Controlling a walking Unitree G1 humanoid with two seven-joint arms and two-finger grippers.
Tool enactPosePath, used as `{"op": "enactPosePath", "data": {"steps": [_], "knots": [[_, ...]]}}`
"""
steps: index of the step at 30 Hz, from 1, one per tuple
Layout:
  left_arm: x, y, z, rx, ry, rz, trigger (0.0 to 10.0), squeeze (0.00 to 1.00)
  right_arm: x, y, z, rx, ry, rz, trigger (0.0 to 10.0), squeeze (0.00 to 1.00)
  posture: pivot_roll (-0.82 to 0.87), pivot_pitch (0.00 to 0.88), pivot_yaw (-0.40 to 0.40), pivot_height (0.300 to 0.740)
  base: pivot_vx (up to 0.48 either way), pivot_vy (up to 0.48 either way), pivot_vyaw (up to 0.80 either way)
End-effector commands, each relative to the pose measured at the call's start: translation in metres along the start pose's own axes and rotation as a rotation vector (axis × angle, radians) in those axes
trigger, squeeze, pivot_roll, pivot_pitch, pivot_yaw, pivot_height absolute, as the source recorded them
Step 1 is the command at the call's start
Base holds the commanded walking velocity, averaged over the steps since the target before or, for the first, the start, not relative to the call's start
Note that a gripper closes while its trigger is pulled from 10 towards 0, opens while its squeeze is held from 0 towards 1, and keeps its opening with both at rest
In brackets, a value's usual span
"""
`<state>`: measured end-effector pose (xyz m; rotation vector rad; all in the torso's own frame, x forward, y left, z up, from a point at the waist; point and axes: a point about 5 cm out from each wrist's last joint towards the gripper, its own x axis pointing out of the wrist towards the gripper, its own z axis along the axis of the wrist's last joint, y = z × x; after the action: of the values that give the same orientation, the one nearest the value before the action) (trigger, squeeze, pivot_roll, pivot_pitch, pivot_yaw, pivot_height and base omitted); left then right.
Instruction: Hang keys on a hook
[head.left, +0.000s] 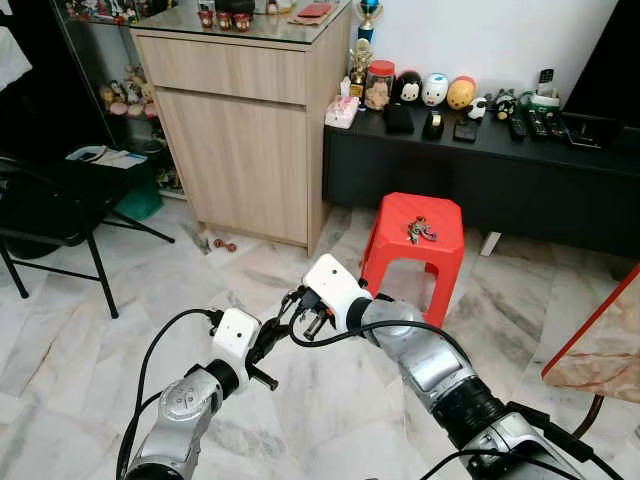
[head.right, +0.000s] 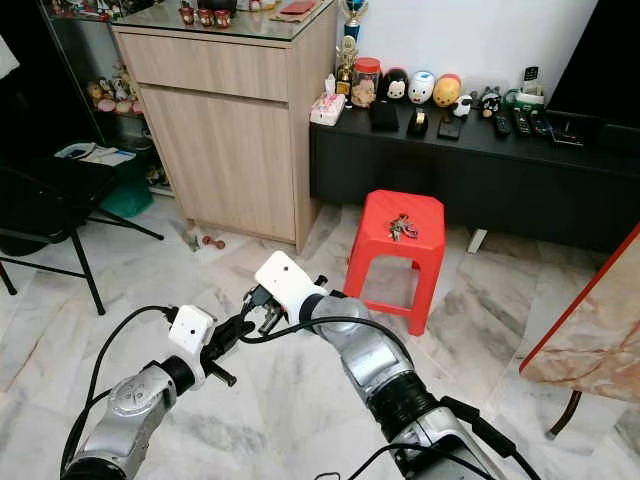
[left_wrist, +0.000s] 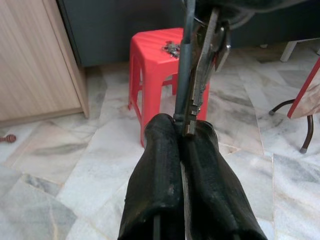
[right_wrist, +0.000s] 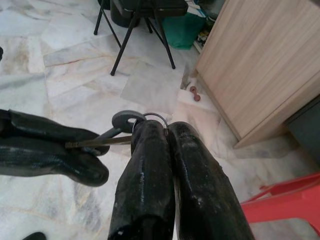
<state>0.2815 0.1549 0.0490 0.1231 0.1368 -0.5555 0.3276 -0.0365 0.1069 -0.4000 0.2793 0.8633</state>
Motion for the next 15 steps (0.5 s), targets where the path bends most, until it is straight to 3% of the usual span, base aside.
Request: {"op": "enactPosePath", "data": {"steps": [1,2,3,4,5,6,7,15], "knots": [[-0.001,0.003,0.003,0.018,-0.01,0.0,0.0,0.0,-0.004,-0.011,0.003,0.006,-0.014,-0.02,10.0,0.0,-0.06,0.0,-0.046,0.74,0.0,0.0,0.0],[-0.001,0.003,0.003,0.018,-0.01,0.0,0.0,0.0,-0.004,-0.011,0.003,0.009,-0.017,-0.017,10.0,0.36,-0.05,0.0,-0.046,0.74,0.0,0.0,0.0],[-0.001,0.003,0.003,0.018,-0.009,0.0,0.0,0.0,-0.004,-0.012,0.004,0.01,-0.018,-0.019,10.0,0.82,-0.05,0.0,-0.046,0.74,0.0,0.0,0.0],[-0.001,0.003,0.003,0.019,-0.009,0.0,0.0,0.0,-0.004,-0.012,0.004,0.01,-0.019,-0.019,10.0,0.82,-0.05,0.0,-0.046,0.74,0.0,0.0,0.0],[-0.001,0.003,0.003,0.019,-0.009,-0.001,0.0,0.0,-0.004,-0.012,0.004,0.006,-0.021,-0.016,10.0,0.9,-0.05,0.0,-0.045,0.74,0.0,0.0,0.0],[-0.001,0.003,0.003,0.019,-0.008,-0.002,0.0,0.0,-0.004,-0.012,0.005,0.004,-0.023,-0.014,10.0,0.82,-0.05,0.0,-0.045,0.74,0.0,0.0,0.0],[-0.001,0.003,0.003,0.02,-0.007,-0.003,0.0,0.0,-0.004,-0.012,0.005,0.002,-0.027,-0.013,10.0,0.0,-0.05,0.0,-0.045,0.74,0.0,0.0,0.0],[-0.005,0.004,-0.001,0.037,0.025,-0.006,0.0,0.0,-0.013,-0.029,0.003,-0.026,0.012,-0.069,10.0,0.0,-0.05,0.0,-0.042,0.74,0.0,0.0,0.0]]}}
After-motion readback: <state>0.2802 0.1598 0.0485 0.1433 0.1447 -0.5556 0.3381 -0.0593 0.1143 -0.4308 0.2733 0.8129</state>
